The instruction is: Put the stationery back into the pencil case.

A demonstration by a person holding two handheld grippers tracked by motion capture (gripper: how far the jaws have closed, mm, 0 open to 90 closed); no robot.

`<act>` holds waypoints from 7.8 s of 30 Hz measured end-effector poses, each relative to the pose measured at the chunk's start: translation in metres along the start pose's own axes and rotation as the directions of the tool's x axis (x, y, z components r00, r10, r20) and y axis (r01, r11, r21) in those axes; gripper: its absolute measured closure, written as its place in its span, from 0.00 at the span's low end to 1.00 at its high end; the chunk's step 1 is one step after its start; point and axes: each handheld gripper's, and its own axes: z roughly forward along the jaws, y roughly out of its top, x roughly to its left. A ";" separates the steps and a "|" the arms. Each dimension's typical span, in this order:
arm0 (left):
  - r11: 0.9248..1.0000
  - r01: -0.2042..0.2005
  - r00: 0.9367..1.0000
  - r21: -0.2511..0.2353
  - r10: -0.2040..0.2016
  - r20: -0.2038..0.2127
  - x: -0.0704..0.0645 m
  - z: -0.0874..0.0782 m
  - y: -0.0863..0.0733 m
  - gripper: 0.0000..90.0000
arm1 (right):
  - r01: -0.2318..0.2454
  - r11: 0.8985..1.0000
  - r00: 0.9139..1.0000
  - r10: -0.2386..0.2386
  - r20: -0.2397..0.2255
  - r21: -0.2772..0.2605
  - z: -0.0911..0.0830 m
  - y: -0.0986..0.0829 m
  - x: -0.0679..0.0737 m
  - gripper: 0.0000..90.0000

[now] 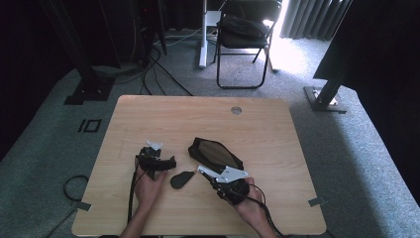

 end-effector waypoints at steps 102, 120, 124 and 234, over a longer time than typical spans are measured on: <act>1.000 0.000 1.000 0.000 0.000 0.000 0.000 0.000 0.000 0.01 | 0.007 0.994 0.997 0.002 0.078 -0.113 -0.026 0.043 -0.053 0.88; 1.000 0.000 1.000 0.000 0.000 0.000 0.000 0.000 0.000 0.01 | 0.009 0.991 0.997 0.001 0.075 -0.132 -0.021 0.054 -0.062 0.88; 1.000 0.000 1.000 -0.001 0.000 0.000 0.000 0.000 0.000 0.01 | 0.007 0.991 0.998 0.002 0.062 -0.137 -0.020 0.056 -0.065 0.88; 1.000 -0.002 1.000 0.002 0.002 0.000 0.000 0.000 0.000 0.01 | -0.026 0.997 1.000 0.027 0.009 -0.077 0.035 0.042 -0.095 0.88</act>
